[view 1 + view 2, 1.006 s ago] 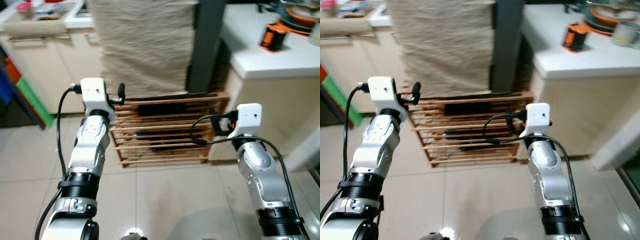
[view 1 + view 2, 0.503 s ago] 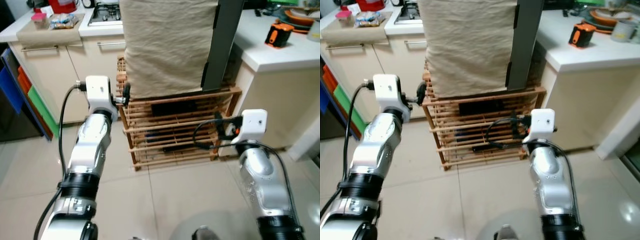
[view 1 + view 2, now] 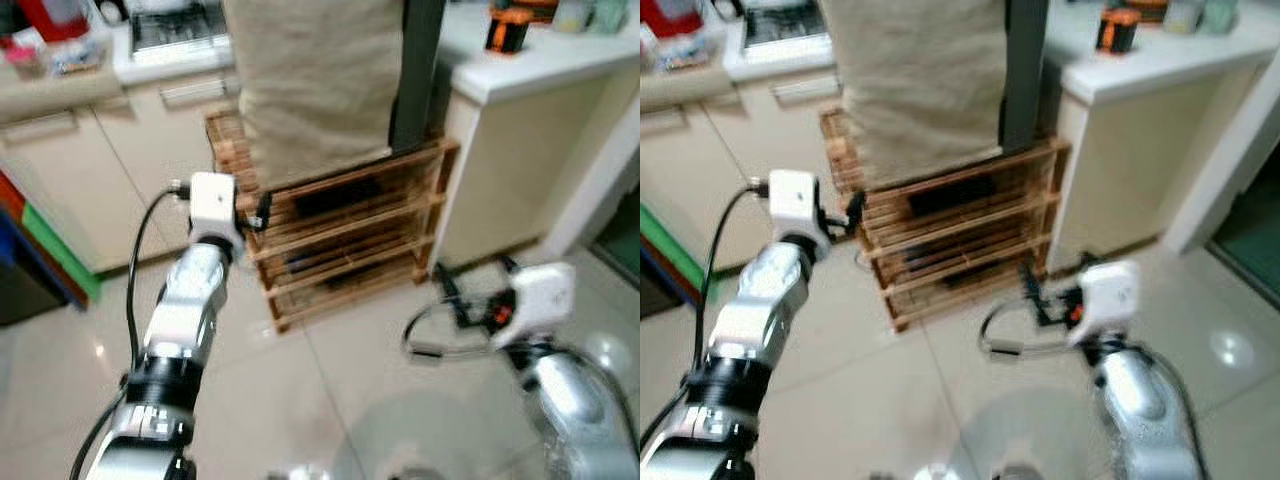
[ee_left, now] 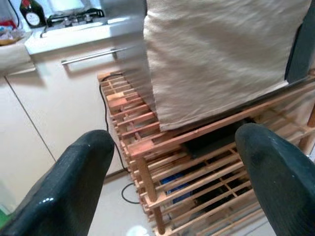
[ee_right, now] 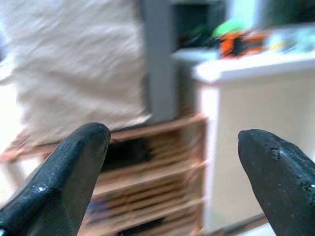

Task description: Restocking fridge

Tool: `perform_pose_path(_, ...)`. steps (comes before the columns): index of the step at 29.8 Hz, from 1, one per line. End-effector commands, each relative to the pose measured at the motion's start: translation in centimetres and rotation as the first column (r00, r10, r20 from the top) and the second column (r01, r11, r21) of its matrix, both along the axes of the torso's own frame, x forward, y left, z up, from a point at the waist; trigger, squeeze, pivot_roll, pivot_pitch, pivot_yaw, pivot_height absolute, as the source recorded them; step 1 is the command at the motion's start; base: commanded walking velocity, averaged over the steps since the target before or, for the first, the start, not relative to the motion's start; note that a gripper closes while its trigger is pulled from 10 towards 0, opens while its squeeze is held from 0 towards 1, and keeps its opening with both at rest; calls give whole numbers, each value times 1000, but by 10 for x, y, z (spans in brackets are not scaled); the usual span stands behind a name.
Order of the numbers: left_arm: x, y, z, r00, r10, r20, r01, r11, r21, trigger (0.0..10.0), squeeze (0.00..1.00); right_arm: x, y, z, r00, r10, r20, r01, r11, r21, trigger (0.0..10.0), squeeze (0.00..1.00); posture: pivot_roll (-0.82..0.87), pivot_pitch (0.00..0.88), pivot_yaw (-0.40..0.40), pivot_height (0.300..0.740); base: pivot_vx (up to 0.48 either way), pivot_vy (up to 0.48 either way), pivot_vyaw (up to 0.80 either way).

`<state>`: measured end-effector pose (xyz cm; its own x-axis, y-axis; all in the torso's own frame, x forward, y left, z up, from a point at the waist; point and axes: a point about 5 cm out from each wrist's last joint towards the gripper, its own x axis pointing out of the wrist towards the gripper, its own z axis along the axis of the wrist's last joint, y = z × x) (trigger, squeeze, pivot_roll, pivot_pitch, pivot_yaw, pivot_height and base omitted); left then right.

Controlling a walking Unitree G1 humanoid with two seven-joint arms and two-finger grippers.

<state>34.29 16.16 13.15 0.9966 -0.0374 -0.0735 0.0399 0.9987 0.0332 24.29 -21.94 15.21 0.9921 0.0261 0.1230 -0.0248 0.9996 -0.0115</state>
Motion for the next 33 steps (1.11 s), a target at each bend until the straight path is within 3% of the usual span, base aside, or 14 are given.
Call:
perform_pose_path(1, 4, -5, 7, 1000, -8, 24, 8, 1000, -6, 10000, 0, -1, -2, -3, 1000, -9, -19, 9, 1000, 29, 10000, 0, -257, 14, 123, 716, 480, 0, 0)
perform_pose_path(10, 3, 5, 6, 998, 51, 36, -49, 998, -50, 10000, 0, 3, 5, -4, 999, -4, -40, 6, 1000, 28, 10000, 0, -244, 11, 104, 716, 455, 0, 0)
perform_pose_path(19, 7, 13, 12, 996, 58, 61, -55, 997, -55, 10000, 0, 9, 6, -10, 997, -45, -55, 47, 998, 40, 10000, 0, -230, 9, 102, 716, 362, 312, 0)
perform_pose_path(27, -7, -17, 24, 981, -89, 173, 114, 983, -143, 10000, 0, 16, 16, -17, 996, -12, -89, 15, 999, 40, 10000, 0, -221, 3, 90, 716, 35, 458, -537)
perform_pose_path(33, -8, -17, 30, 975, -102, 199, 126, 985, -115, 10000, 0, 19, 19, -19, 996, 5, -93, -1, 999, 39, 10000, 0, -211, 1, 82, 716, 0, 470, -675)
